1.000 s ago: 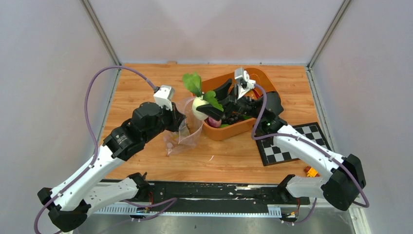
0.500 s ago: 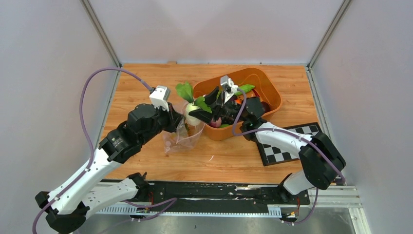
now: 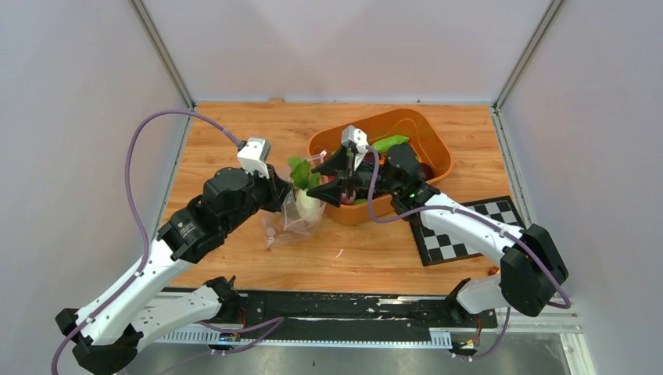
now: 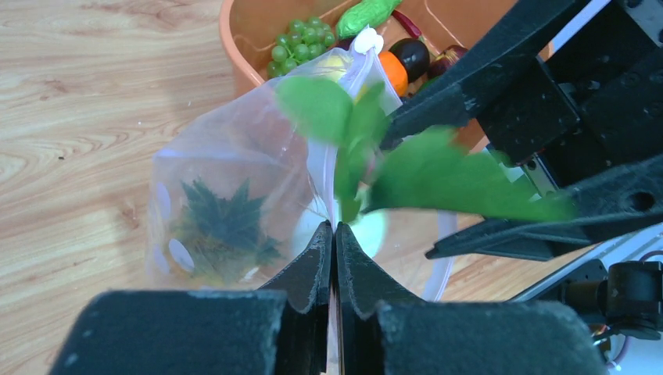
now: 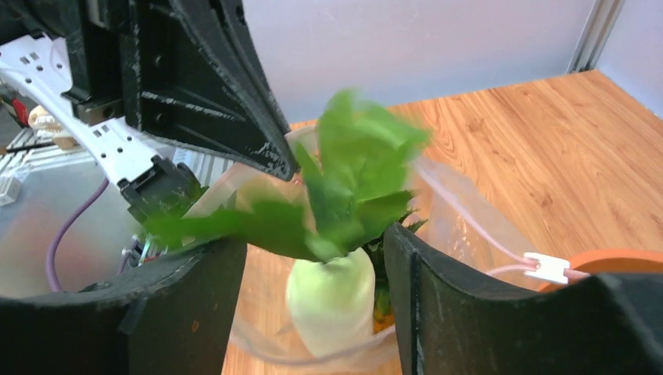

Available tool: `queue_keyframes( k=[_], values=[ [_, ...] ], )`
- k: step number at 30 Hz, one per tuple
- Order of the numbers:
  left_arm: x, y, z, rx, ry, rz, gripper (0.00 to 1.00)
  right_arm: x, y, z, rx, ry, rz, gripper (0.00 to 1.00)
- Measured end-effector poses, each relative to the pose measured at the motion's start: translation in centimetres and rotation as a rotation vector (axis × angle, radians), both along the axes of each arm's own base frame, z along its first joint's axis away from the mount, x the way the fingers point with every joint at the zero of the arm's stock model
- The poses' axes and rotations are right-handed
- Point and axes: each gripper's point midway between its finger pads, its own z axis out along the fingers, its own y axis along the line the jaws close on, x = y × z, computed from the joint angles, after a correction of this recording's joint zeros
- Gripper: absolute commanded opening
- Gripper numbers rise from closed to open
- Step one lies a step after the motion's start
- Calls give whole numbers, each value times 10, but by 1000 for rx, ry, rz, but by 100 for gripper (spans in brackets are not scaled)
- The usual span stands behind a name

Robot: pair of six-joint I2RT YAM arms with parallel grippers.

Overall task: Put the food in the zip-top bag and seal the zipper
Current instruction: Place the fake vegetable in the zipper food storage bag, then pick up the fake fruit from the bin.

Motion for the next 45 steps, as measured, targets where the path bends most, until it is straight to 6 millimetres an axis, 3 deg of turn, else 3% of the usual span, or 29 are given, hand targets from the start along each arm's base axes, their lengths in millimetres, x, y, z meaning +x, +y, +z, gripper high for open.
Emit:
queue_keyframes(
  k=[4, 7, 9, 13, 18, 24, 27, 29, 33, 36, 43, 45],
  values=[
    [0, 0, 0, 0, 0, 1, 8, -8, -6, -1, -47, -19, 17, 69],
    [0, 0, 0, 0, 0, 3, 8, -8, -7, -3, -89, -23, 22, 61],
    [0, 0, 0, 0, -1, 3, 8, -10, -8, -7, -123, -21, 35, 51],
    [0, 0, 0, 1, -1, 3, 8, -14, -10, -13, -179, -11, 55, 49],
    [0, 0, 0, 1, 0, -1, 8, -17, -16, -14, -219, -1, 39, 61],
    [1, -1, -2, 9, 5, 0, 8, -18, -42, 22, -147, -79, -105, 74],
    [2, -1, -3, 10, 5, 2, 8, -2, -59, 43, -109, -99, -268, 77],
    [2, -1, -3, 10, 5, 3, 8, 14, -69, 43, -109, -77, -376, 80],
    [1, 0, -2, 8, 4, 3, 8, 60, -88, 10, -193, 57, -565, 83],
    [1, 1, -1, 5, -1, 6, 8, 95, -98, -34, -308, 196, -657, 89],
    [1, 2, 1, 2, -6, 9, 7, 126, -101, -136, -545, 452, -735, 89],
    [1, 2, 1, 2, -6, 9, 7, 127, -101, -139, -562, 468, -736, 89]
  ],
)
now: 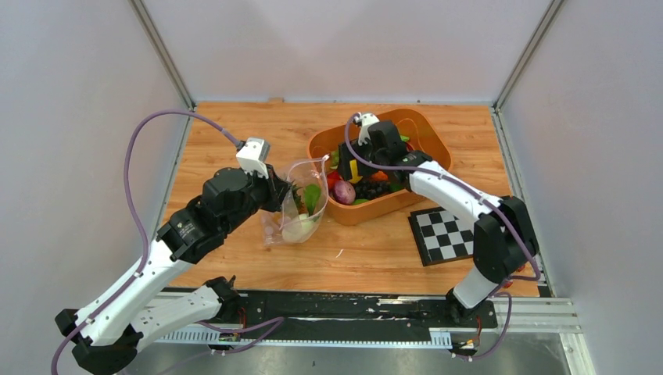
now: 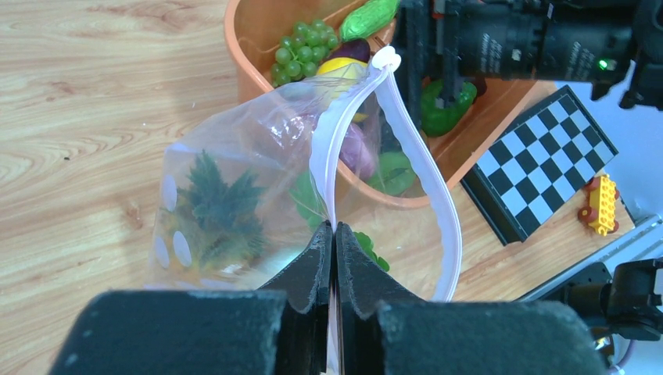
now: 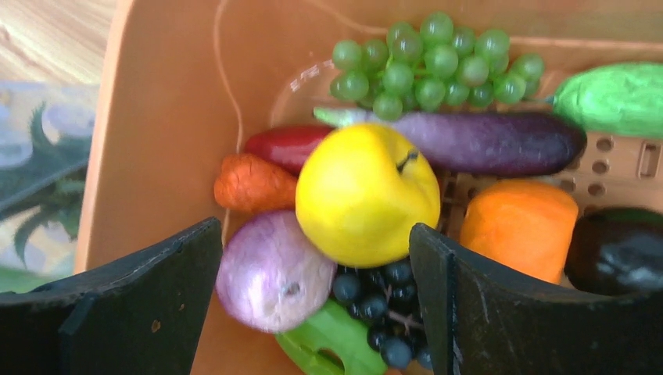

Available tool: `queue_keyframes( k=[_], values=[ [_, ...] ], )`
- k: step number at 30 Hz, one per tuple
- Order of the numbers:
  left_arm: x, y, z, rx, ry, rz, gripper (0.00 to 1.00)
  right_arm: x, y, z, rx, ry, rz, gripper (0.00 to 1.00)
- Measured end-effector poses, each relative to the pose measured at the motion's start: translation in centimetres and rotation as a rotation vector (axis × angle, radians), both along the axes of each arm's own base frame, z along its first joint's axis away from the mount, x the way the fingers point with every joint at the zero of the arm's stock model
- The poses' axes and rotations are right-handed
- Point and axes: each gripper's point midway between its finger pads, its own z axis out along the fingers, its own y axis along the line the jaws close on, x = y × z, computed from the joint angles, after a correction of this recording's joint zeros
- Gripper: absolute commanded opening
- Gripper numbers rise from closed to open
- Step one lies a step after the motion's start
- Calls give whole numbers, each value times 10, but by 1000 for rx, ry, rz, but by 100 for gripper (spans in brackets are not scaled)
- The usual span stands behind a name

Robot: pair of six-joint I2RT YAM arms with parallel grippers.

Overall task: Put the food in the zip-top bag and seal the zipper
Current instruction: Pick up the fake fruit from the bin.

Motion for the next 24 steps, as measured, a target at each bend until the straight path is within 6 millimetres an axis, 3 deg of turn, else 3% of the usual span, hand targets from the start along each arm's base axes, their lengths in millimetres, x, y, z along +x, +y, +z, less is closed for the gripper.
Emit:
queue_keyframes(
  k=[4, 14, 19, 24],
  values=[
    [0, 0, 0, 0, 0, 0, 8, 21, 7, 0, -12, 6, -34, 89],
    [0, 0, 0, 1, 0, 1, 8, 39, -4, -38, -106, 76, -105, 86],
    [0, 0, -1, 3, 1, 0, 8, 37, -6, -47, -122, 100, -109, 76],
    [0, 0, -1, 4, 2, 0, 8, 35, -5, -47, -116, 107, -100, 59]
  ],
)
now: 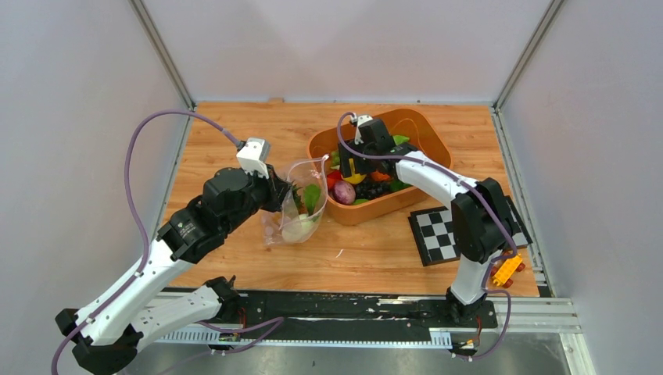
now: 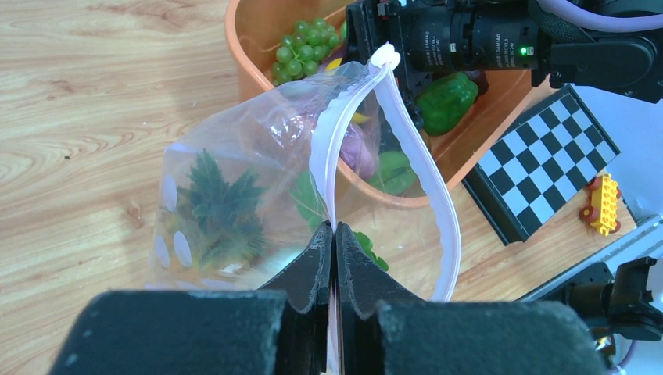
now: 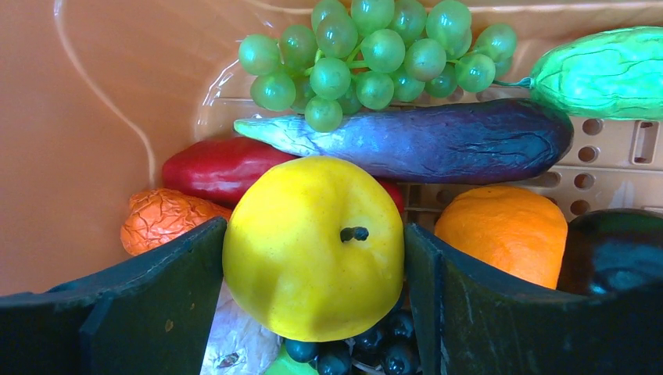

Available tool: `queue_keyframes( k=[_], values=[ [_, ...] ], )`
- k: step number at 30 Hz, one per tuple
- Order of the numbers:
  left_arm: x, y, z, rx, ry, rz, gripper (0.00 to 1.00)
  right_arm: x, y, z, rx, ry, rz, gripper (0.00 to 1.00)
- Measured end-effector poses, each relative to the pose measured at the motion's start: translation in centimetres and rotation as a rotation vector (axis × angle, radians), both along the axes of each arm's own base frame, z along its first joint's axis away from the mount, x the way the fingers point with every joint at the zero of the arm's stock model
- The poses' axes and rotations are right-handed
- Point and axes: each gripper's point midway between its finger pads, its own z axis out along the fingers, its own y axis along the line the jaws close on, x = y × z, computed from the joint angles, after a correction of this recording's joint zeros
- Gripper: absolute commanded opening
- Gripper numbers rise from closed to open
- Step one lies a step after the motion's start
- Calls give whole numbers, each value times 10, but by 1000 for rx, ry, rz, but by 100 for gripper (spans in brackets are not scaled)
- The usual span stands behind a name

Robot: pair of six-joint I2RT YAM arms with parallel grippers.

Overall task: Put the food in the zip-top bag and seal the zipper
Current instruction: Pick up the fake fruit from the bin, then place the fake fruit in the zipper food storage bag.

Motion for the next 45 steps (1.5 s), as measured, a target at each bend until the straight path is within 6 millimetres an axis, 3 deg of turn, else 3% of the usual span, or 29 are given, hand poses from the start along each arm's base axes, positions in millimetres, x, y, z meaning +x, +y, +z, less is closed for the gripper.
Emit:
queue_keyframes(
  k=[7, 26, 39, 45],
  values=[
    [0, 0, 0, 0, 1, -1, 8, -10, 0, 13, 30, -11, 18, 58],
    [0, -1, -1, 0, 3, -4, 8, -47, 2, 107, 239, -178, 109, 56],
    [2, -4, -4, 5, 12, -9, 8, -113, 17, 200, 550, -368, 359, 56],
    [3, -7, -6, 9, 20, -15, 7, -147, 34, 226, 627, -441, 525, 56]
  ],
)
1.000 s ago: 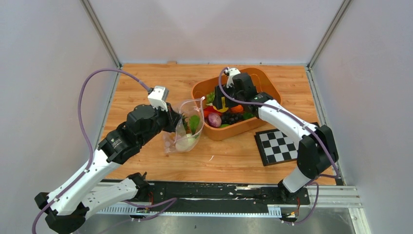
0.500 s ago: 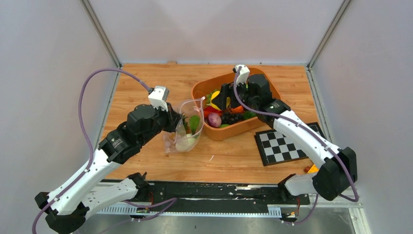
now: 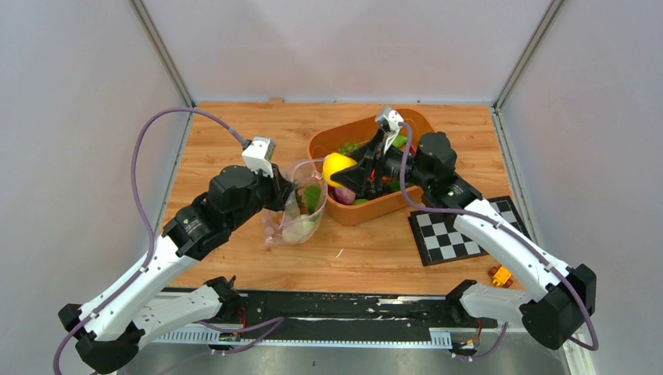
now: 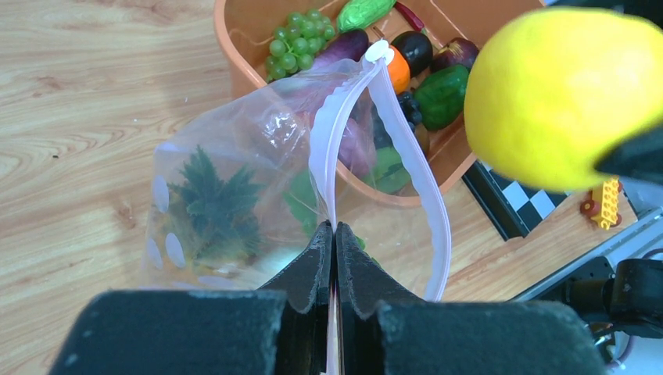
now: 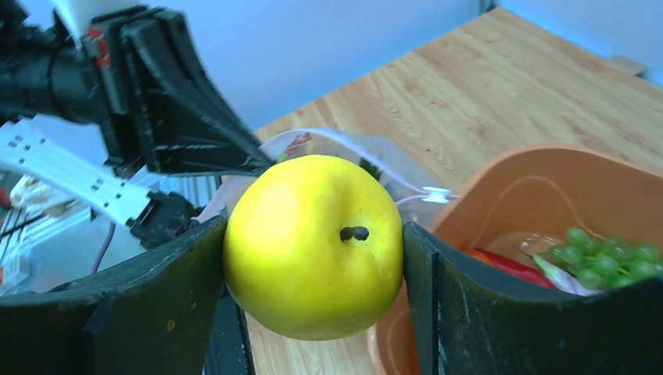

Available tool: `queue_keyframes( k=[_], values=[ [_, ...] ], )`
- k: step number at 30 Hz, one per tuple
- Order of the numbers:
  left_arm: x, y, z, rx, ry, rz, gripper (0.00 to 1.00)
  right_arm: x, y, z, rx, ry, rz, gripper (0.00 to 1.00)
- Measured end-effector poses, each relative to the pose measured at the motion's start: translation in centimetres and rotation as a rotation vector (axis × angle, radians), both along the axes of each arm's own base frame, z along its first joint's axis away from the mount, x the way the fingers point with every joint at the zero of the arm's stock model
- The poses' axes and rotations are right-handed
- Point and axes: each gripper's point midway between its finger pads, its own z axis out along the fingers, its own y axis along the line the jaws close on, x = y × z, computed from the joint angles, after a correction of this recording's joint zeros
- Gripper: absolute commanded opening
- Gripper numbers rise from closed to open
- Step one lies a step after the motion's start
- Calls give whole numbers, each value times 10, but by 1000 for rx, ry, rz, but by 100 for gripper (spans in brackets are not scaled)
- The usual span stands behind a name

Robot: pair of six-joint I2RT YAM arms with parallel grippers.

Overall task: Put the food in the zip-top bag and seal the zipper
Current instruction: Place the fake fruit in the zipper food storage bag.

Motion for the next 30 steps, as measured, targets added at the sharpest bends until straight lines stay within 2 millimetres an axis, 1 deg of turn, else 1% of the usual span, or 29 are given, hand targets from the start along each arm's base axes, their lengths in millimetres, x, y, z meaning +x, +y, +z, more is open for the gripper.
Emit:
queue_keyframes(
  k=[7, 12, 15, 17, 21, 25, 27, 30],
  values=[
    [0, 0, 2, -5, -5, 0, 7, -38, 28, 0, -33, -81, 150, 56],
    [0, 0, 3, -8, -7, 0, 7, -54, 46, 5, -48, -146, 207, 57],
    [-1, 0, 3, -11, -7, -2, 7, -55, 54, 2, -72, -162, 207, 58],
    [-1, 0, 4, -12, -9, -3, 7, -50, 59, -4, -109, -171, 188, 59],
    [-3, 1, 6, -19, -13, -6, 7, -37, 68, -23, -207, -182, 123, 63],
    [-4, 2, 9, -26, -20, -6, 7, -29, 68, -46, -301, -179, 85, 69],
    [-4, 2, 9, -27, -21, -6, 7, -30, 68, -51, -321, -182, 85, 74],
    [-4, 2, 9, -28, -22, -6, 7, -32, 69, -50, -323, -193, 94, 78]
  ],
)
